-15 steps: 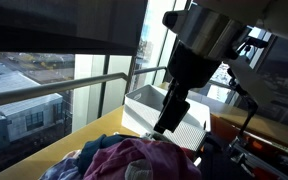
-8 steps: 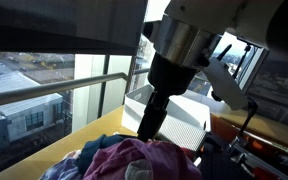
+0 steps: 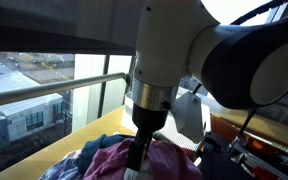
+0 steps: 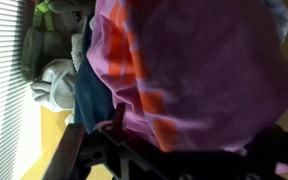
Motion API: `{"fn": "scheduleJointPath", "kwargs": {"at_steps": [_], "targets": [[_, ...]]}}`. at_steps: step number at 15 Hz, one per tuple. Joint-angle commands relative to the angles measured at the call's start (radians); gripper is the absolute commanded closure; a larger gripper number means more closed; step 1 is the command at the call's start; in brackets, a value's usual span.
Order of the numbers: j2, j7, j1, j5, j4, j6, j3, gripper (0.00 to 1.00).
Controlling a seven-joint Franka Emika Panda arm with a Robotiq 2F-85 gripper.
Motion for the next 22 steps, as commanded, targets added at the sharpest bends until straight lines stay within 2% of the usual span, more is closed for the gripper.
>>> {"fn": "scheduleJointPath", "kwargs": {"at_steps": [1,2,3,4,7,14,22], "targets": [[0.077,-0.041,0.011,0.033,0.031,0.019,-0.048,0.0],[0.089,-0.047,0.01,0.035,0.035,0.017,-0.057,0.0],[0.096,-0.061,0.006,0.039,0.04,0.012,-0.064,0.25],[0.097,-0.076,0.002,0.046,0.042,0.007,-0.069,0.26],[0.07,-0.127,-0.019,0.103,0.042,-0.032,-0.065,0.51],[-0.076,-0.16,-0.047,0.192,0.003,-0.165,-0.064,0.99],[-0.373,-0.164,-0.116,0.183,0.055,-0.327,-0.077,0.97]]}}
